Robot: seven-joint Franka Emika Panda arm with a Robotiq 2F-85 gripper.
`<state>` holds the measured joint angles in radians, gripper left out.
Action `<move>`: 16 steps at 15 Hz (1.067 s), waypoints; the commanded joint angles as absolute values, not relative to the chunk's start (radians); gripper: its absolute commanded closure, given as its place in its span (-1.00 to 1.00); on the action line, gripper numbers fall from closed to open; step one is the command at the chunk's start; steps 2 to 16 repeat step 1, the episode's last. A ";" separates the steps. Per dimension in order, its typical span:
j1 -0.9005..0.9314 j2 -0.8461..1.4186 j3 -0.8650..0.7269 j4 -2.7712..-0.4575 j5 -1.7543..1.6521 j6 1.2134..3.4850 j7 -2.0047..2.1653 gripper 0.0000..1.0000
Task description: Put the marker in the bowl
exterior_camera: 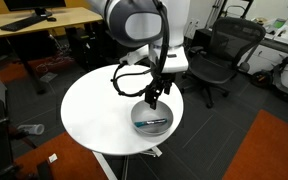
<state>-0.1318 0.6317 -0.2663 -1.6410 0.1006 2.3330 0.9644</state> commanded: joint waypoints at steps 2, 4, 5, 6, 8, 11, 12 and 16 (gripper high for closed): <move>-0.136 0.634 -0.263 -1.636 0.098 2.330 0.964 -1.00; -0.136 0.634 -0.263 -1.636 0.098 2.330 0.964 -1.00; -0.136 0.634 -0.263 -1.636 0.098 2.330 0.964 -1.00; -0.136 0.634 -0.263 -1.636 0.098 2.330 0.964 -1.00; -0.136 0.634 -0.263 -1.636 0.098 2.330 0.964 -1.00; -0.136 0.634 -0.263 -1.636 0.098 2.330 0.964 -1.00; -0.136 0.634 -0.263 -1.636 0.098 2.330 0.964 -1.00; -0.136 0.634 -0.263 -1.636 0.098 2.330 0.964 -1.00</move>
